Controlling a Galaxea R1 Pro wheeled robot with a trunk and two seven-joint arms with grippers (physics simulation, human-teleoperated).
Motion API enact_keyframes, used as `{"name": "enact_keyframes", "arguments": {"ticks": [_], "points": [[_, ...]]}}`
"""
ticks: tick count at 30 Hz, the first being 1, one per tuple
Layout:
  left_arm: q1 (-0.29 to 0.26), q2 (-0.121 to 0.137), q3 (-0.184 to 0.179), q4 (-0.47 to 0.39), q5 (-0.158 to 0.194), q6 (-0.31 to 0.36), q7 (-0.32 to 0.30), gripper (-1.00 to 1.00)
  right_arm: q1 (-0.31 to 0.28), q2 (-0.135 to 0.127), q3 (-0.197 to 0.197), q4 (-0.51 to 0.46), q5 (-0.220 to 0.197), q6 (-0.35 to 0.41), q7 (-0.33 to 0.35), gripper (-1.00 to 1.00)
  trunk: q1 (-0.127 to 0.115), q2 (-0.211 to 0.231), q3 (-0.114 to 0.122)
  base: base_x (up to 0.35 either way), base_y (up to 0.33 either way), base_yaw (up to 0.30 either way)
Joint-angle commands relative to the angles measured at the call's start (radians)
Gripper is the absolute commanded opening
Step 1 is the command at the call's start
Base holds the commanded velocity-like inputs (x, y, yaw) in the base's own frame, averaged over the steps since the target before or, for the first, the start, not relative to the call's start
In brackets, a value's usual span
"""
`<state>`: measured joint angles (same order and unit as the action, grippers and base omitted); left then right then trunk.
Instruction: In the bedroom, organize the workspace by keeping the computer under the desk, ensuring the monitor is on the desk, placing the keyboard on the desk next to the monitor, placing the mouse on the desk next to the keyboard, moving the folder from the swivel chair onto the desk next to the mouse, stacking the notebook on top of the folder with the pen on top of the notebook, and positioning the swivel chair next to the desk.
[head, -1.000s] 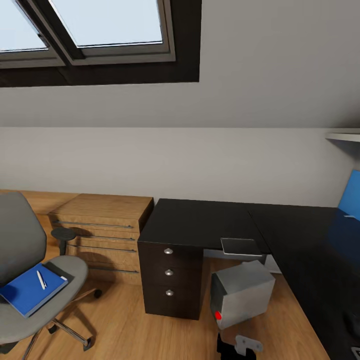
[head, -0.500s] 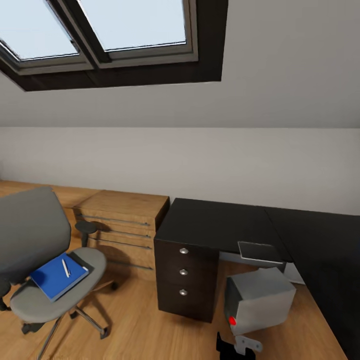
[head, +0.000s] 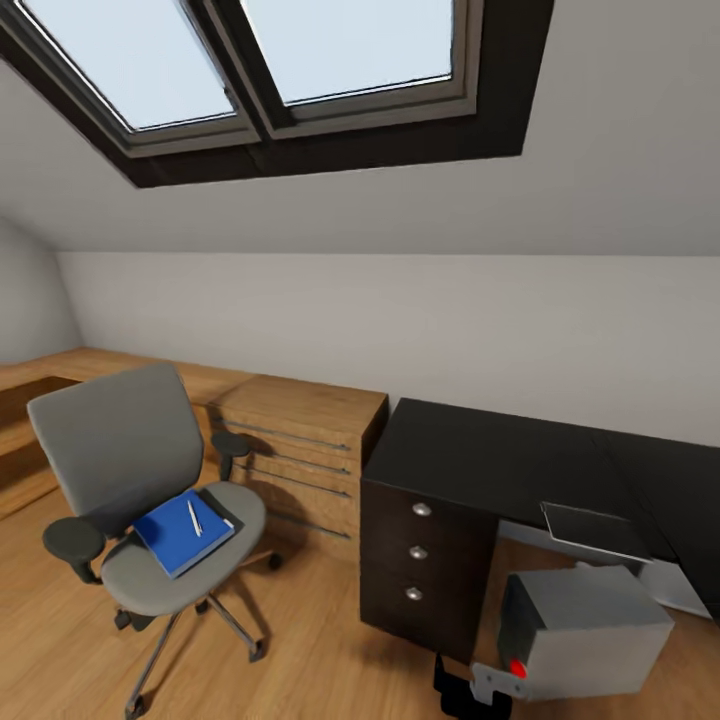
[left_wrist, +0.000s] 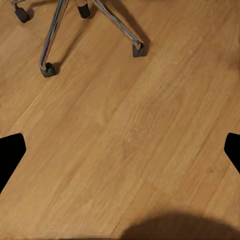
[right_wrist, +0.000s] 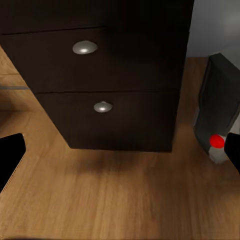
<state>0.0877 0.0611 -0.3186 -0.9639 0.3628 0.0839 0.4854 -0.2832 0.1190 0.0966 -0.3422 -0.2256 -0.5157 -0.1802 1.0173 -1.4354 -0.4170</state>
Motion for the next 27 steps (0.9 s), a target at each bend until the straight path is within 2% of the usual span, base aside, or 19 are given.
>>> {"name": "enact_keyframes", "arguments": {"ticks": [1, 5, 9, 15, 18, 21, 23, 24, 27], "points": [[0.000, 0.001, -0.003, -0.002, 0.004, 0.004, 0.008, 1.00, -0.001, 0.000, 0.009, 0.000, -0.008, -0.004, -0.005, 1.00, 0.000, -0.001, -0.001, 0.001, 0.002, 0.279], [0.000, 0.002, -0.002, -0.002, 0.005, -0.010, 0.007, 1.00, -0.001, 0.000, 0.012, 0.002, -0.006, -0.007, -0.007, 1.00, 0.000, -0.001, 0.002, 0.000, 0.001, 0.254], [0.000, 0.002, -0.002, -0.002, 0.005, -0.020, 0.009, 1.00, -0.001, 0.002, 0.013, 0.022, 0.004, -0.061, -0.012, 1.00, 0.000, -0.001, 0.006, 0.000, 0.000, 0.207], [0.000, 0.004, 0.002, 0.002, 0.005, -0.023, 0.010, 1.00, -0.001, 0.002, 0.012, 0.035, 0.029, -0.106, -0.013, 1.00, 0.000, -0.001, 0.008, 0.000, 0.000, 0.056], [0.000, 0.005, 0.020, 0.061, 0.006, -0.049, 0.009, 1.00, -0.001, 0.002, 0.012, 0.037, 0.031, -0.109, -0.013, 1.00, 0.000, -0.001, 0.009, 0.000, 0.000, 0.093], [0.000, 0.006, 0.044, 0.154, 0.005, -0.137, 0.007, 1.00, -0.001, 0.003, 0.012, 0.039, 0.032, -0.110, -0.013, 1.00, 0.000, -0.001, 0.009, 0.000, 0.000, 0.181], [0.000, 0.006, 0.058, 0.223, 0.004, -0.262, 0.005, 1.00, -0.001, 0.003, 0.013, 0.047, 0.033, -0.110, -0.013, 1.00, 0.000, -0.001, 0.009, 0.000, 0.000, 0.243], [0.000, 0.005, 0.063, 0.259, 0.003, -0.351, 0.004, 1.00, -0.001, 0.003, 0.013, 0.053, 0.034, -0.110, -0.013, 1.00, 0.000, -0.001, 0.009, 0.000, 0.000, 0.269], [0.000, 0.004, 0.066, 0.281, 0.004, -0.406, 0.002, 1.00, -0.001, 0.003, 0.014, 0.057, 0.035, -0.110, -0.012, 1.00, 0.000, -0.001, 0.009, 0.000, 0.000, 0.276]]}}
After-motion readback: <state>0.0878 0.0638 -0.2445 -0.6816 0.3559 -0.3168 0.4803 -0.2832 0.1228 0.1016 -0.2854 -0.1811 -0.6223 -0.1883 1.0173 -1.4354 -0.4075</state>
